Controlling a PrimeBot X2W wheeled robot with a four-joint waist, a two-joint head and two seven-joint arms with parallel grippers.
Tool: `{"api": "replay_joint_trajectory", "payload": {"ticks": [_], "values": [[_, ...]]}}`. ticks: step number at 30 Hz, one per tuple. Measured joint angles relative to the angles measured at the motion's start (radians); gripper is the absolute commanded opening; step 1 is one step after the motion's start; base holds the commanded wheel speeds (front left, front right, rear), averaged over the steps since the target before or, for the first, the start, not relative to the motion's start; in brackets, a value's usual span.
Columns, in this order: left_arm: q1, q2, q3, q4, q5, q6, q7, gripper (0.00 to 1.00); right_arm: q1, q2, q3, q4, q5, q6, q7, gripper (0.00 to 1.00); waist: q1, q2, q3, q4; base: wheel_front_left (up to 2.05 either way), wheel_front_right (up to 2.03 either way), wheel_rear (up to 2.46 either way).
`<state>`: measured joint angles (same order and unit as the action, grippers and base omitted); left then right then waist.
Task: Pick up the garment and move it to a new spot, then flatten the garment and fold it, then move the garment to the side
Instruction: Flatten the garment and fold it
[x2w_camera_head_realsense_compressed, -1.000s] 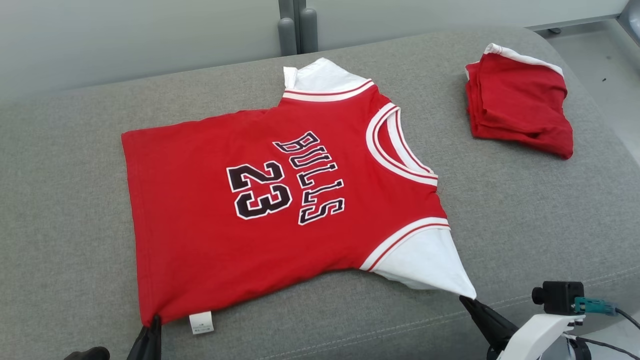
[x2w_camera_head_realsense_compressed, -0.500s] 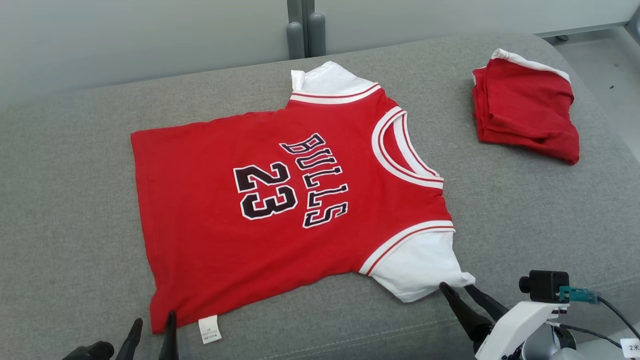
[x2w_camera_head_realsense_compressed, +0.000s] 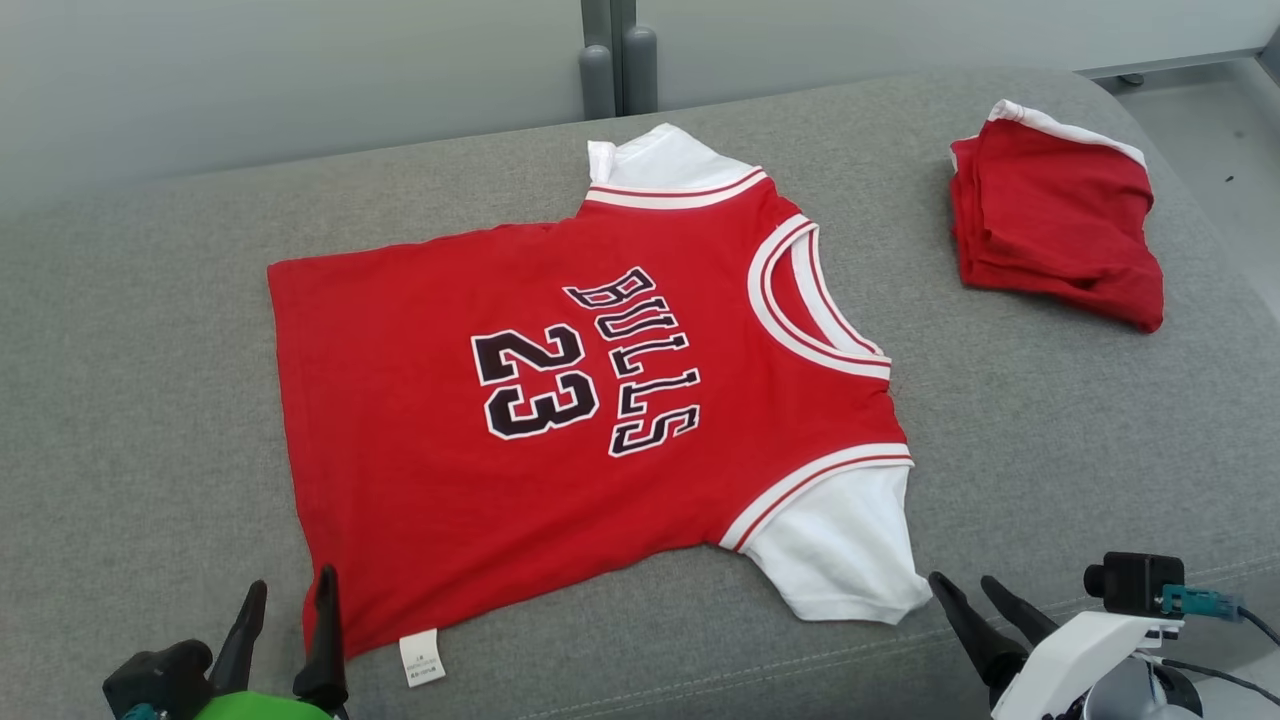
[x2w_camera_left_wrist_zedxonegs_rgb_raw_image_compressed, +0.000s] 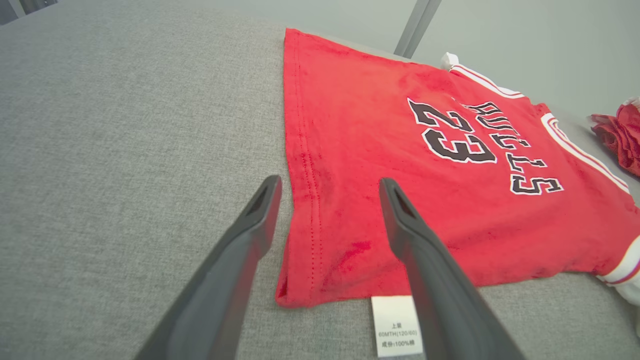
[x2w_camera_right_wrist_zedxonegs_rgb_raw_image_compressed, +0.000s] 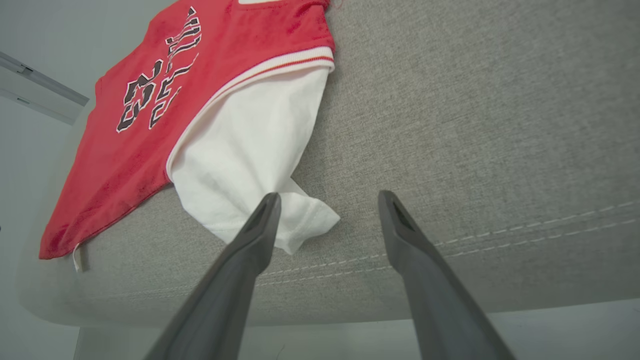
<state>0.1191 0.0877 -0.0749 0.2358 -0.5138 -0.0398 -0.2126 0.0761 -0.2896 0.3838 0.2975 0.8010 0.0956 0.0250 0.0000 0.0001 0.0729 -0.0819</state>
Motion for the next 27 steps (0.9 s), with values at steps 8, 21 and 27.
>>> {"api": "replay_joint_trajectory", "payload": {"ticks": [8,21,27], "values": [[-0.053,-0.008,-0.055,-0.054,0.039,-0.013,-0.010,1.00,-0.059,-0.041,-0.049,-0.040,-0.053,-0.009,-0.072,1.00,0.0000,0.0000,-0.022,-0.019,0.00,0.00,0.00],[-0.109,-0.020,-0.101,-0.074,0.098,0.006,-0.018,1.00,-0.167,-0.033,-0.083,-0.091,-0.135,-0.050,-0.188,1.00,0.0000,0.0000,-0.066,-0.006,0.00,0.00,0.00],[-0.115,-0.029,-0.100,-0.083,0.101,0.042,-0.019,1.00,-0.203,-0.014,-0.066,-0.111,-0.204,-0.085,-0.233,1.00,0.0000,0.0000,-0.076,0.015,0.00,0.00,0.00]]}}
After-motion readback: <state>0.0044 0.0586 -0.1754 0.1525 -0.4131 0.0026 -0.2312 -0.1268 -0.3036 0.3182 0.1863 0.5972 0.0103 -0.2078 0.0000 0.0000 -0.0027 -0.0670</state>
